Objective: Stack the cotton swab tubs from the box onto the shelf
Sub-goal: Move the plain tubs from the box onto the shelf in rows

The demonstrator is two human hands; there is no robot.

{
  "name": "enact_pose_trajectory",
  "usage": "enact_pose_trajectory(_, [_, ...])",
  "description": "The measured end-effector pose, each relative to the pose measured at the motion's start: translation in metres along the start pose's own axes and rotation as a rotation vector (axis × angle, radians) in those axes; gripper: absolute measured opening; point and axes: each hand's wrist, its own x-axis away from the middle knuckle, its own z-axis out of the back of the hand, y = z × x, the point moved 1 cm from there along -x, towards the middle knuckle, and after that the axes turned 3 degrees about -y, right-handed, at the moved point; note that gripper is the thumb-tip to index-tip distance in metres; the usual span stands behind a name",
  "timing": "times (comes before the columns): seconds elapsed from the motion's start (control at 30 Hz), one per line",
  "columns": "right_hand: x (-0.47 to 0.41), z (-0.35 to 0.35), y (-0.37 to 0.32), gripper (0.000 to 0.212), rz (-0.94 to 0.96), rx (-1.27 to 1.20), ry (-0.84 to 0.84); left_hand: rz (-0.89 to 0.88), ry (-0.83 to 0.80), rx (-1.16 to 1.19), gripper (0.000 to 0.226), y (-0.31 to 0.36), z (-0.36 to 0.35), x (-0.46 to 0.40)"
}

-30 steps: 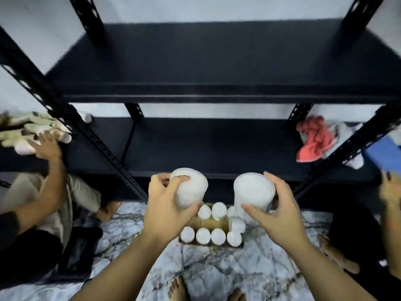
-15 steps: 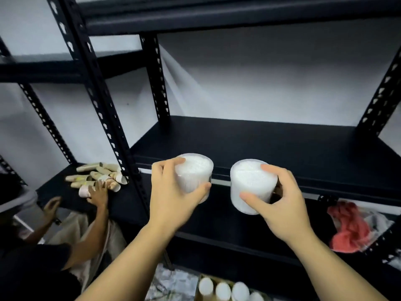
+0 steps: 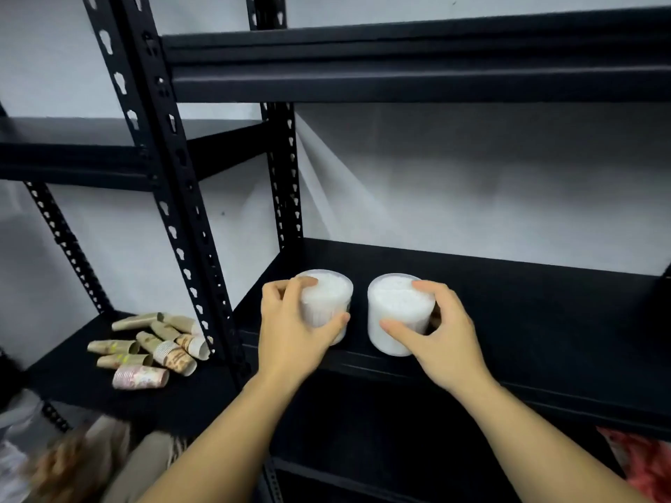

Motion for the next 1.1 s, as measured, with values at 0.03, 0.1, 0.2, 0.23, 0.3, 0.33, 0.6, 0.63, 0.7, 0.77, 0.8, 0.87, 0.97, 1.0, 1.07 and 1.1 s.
enact_pose_trajectory(0.03, [-0.007, -0.01, 0.003, 0.064, -0.012, 0.011, 0.0, -0.009, -0.004, 0.001, 0.061, -0.01, -0.002, -0.009])
enact_pose_trajectory(0.1, [-0.019, -0.03, 0.008, 0.06, -0.026, 0.036, -0.003, -0.018, -0.01, 0.014, 0.06, -0.029, -0.007, -0.026])
enact_pose_trajectory(0.2, [-0.036, -0.056, 0.02, 0.055, -0.04, 0.064, -0.008, -0.01, -0.02, 0.037, 0.061, -0.055, -0.018, -0.049])
enact_pose_trajectory(0.23, [-0.041, -0.063, 0.024, 0.054, -0.044, 0.072, -0.01, -0.004, -0.025, 0.049, 0.062, -0.062, -0.02, -0.055])
enact_pose_trajectory(0.3, [-0.053, -0.075, 0.031, 0.053, -0.049, 0.088, -0.014, -0.014, -0.036, 0.064, 0.063, -0.072, -0.024, -0.068])
enact_pose_trajectory(0.33, [-0.061, -0.08, 0.033, 0.053, -0.05, 0.098, -0.02, -0.029, -0.04, 0.073, 0.063, -0.077, -0.025, -0.075])
enact_pose_trajectory(0.6, [-0.138, -0.105, 0.055, 0.073, -0.052, 0.287, -0.124, 0.046, -0.058, 0.049, 0.063, -0.1, -0.043, -0.141])
enact_pose_trajectory(0.63, [-0.147, -0.109, 0.058, 0.074, -0.052, 0.284, -0.115, 0.066, -0.047, 0.06, 0.062, -0.101, -0.047, -0.15])
enact_pose_trajectory(0.7, [-0.163, -0.117, 0.064, 0.075, -0.058, 0.27, -0.099, 0.106, -0.037, 0.059, 0.062, -0.102, -0.055, -0.165])
enact_pose_trajectory(0.77, [-0.177, -0.124, 0.069, 0.074, -0.065, 0.278, -0.098, 0.123, -0.032, 0.029, 0.063, -0.105, -0.062, -0.177])
enact_pose_trajectory(0.8, [-0.183, -0.127, 0.071, 0.074, -0.066, 0.286, -0.101, 0.13, -0.029, 0.021, 0.064, -0.107, -0.065, -0.183])
enact_pose_trajectory(0.87, [-0.196, -0.133, 0.074, 0.078, -0.07, 0.29, -0.103, 0.152, -0.027, 0.014, 0.065, -0.11, -0.07, -0.194])
enact_pose_trajectory(0.97, [-0.211, -0.141, 0.077, 0.092, -0.117, 0.241, -0.074, 0.187, -0.025, 0.008, 0.066, -0.112, -0.075, -0.21])
enact_pose_trajectory(1.0, [-0.215, -0.144, 0.078, 0.096, -0.133, 0.229, -0.065, 0.188, -0.021, 0.009, 0.067, -0.114, -0.077, -0.213])
enact_pose_trajectory(1.07, [-0.219, -0.151, 0.08, 0.102, -0.161, 0.24, -0.068, 0.19, -0.018, 0.033, 0.067, -0.118, -0.082, -0.219])
enact_pose_trajectory(1.1, [-0.22, -0.154, 0.081, 0.106, -0.172, 0.261, -0.077, 0.19, -0.017, 0.042, 0.067, -0.12, -0.084, -0.221])
